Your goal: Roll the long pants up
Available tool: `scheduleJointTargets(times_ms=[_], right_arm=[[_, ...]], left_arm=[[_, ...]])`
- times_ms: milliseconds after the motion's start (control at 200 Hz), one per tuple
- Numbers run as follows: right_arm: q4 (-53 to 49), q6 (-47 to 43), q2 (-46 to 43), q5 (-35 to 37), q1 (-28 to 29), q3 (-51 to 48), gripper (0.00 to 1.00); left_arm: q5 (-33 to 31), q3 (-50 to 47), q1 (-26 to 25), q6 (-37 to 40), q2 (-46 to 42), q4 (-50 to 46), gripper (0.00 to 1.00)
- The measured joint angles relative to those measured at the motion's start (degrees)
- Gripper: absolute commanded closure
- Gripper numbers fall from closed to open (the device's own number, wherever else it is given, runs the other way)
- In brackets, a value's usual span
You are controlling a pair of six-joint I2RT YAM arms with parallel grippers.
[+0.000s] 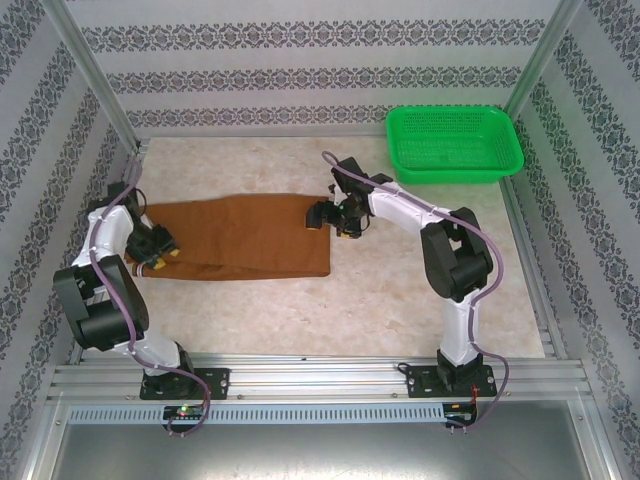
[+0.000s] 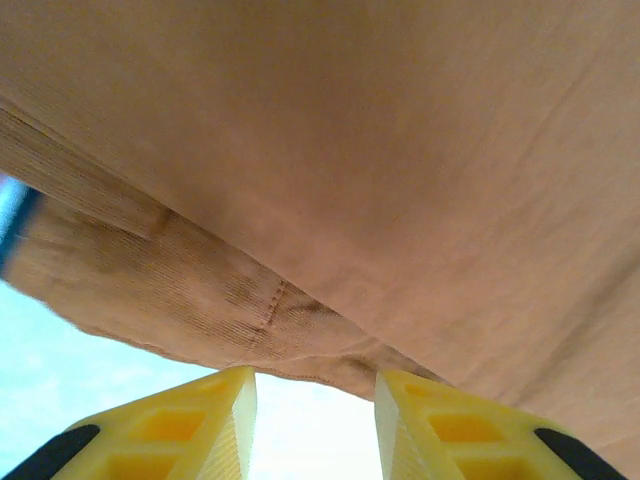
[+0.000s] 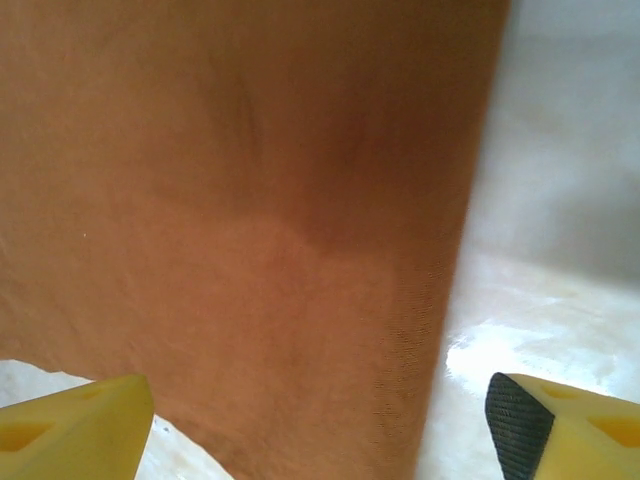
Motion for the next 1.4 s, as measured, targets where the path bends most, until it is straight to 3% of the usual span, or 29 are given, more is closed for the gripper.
scheduleJointTargets(times_ms=[230,325,360,410,440,829,964,1019,1149,1399], right_arm=[[2.7,0.2,5.2,-1.0,-0.1,0.1,0.19],[2.2,0.3,6.6,-1.4,-0.8,1.3,0.35],[2.6,0.4,7.0,-1.6,-1.0,2.1,0.48],[3.6,0.6,7.9,-1.8,-1.5,3.1,0.87],[4.1,0.6,8.4,-1.9,-1.8,3.4,1.00],[11.0,2.9,3.4,-4.4,-9.5,-7.7,1.00],[10.3,2.4,3.0,-3.2,-12.4,-7.8,1.00],[9.6,2.0,3.0,-2.0,-12.8,-7.3,1.00],[8.9,1.7,3.0,0.3,-12.7,-6.8,1.00],[9.9,1.2,-1.2,1.4,-12.9,-12.9,1.00]], left_arm=[[-1.0,-4.9,-2.0,-3.9,1.3,4.5,0.73],[-1.8,-7.4,-2.0,-5.7,1.6,6.6,0.76],[-2.0,-7.9,-2.0,-6.1,1.8,7.1,0.77],[-2.6,-8.4,-2.0,-6.6,2.2,8.0,0.78],[-3.0,-8.6,-2.0,-6.9,2.4,8.3,0.78],[-6.6,-8.8,-2.0,-8.2,2.3,8.8,0.82],[-7.9,-8.8,-2.0,-8.3,2.4,8.8,0.90],[-8.7,-8.8,-2.0,-8.4,2.4,8.8,0.96],[-9.7,-8.7,-2.0,-8.5,3.6,9.2,1.00],[-12.6,-6.1,-3.5,-9.7,4.6,9.3,1.00]])
